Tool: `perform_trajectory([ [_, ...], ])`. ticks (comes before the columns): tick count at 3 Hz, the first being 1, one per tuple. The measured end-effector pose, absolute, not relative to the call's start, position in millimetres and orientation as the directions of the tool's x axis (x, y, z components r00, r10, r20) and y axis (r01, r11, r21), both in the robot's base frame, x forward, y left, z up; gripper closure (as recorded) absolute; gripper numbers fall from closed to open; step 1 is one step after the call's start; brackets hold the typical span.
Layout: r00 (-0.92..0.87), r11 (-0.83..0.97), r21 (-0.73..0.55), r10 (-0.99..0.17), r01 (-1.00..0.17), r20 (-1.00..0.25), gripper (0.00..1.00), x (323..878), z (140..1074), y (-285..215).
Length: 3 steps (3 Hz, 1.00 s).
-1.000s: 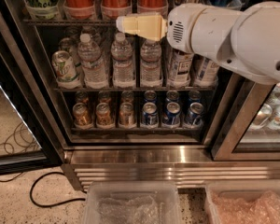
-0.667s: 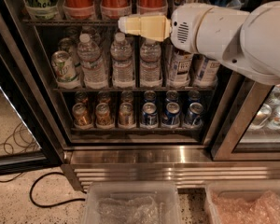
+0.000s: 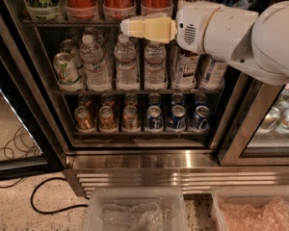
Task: Pick coke can from top shelf of fridge
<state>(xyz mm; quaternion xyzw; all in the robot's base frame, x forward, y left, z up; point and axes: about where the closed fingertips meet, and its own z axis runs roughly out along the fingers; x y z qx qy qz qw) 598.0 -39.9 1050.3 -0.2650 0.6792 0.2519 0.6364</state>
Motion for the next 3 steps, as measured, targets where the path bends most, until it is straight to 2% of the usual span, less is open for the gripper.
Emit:
perform_trajectory([
  [2,0.008,0.704,-0.077,-0.101,-0.706,-0.995,0.00,614.2,1054.6,-39.6],
  [3,-0.012,0.722,-0.116,-0.170,-0.682,-0.985,0.00,620.9,1049.5,-44.8],
])
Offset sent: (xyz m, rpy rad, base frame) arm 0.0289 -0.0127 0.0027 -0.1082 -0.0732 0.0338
